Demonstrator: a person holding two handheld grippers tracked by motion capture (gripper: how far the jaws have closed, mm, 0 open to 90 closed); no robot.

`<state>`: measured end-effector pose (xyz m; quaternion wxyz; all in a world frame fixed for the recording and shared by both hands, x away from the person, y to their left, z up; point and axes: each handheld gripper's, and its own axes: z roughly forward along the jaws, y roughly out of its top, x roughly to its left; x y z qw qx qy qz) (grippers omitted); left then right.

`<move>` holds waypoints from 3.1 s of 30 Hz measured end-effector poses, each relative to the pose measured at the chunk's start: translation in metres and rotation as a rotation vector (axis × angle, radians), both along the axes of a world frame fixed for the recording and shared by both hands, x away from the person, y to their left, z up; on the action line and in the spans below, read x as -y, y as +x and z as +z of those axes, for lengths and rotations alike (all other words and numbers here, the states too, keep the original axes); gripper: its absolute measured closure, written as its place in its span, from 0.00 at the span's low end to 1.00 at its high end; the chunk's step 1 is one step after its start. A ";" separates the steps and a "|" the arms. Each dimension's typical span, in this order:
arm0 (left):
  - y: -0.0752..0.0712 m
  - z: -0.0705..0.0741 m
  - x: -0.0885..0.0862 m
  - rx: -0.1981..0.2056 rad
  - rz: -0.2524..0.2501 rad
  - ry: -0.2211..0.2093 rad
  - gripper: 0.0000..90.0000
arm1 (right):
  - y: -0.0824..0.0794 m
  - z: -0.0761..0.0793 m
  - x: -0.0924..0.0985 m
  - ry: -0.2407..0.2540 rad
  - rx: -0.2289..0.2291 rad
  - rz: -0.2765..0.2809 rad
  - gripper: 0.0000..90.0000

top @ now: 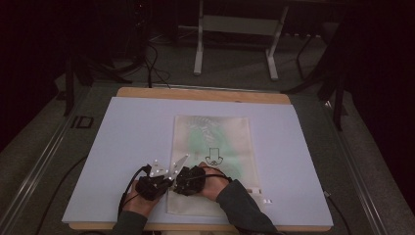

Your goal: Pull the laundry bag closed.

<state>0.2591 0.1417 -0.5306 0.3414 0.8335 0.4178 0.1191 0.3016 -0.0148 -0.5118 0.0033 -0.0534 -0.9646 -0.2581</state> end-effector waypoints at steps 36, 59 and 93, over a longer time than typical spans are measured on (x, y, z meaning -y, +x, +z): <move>0.001 0.000 -0.001 -0.008 -0.002 -0.012 0.99 | -0.011 0.004 0.019 -0.058 0.057 0.001 0.91; 0.001 0.000 -0.002 -0.013 -0.003 -0.014 0.99 | -0.019 0.007 0.026 -0.092 0.101 0.012 0.91; 0.001 0.000 -0.002 -0.013 -0.002 -0.014 0.99 | -0.022 0.009 0.057 -0.096 0.091 -0.014 0.91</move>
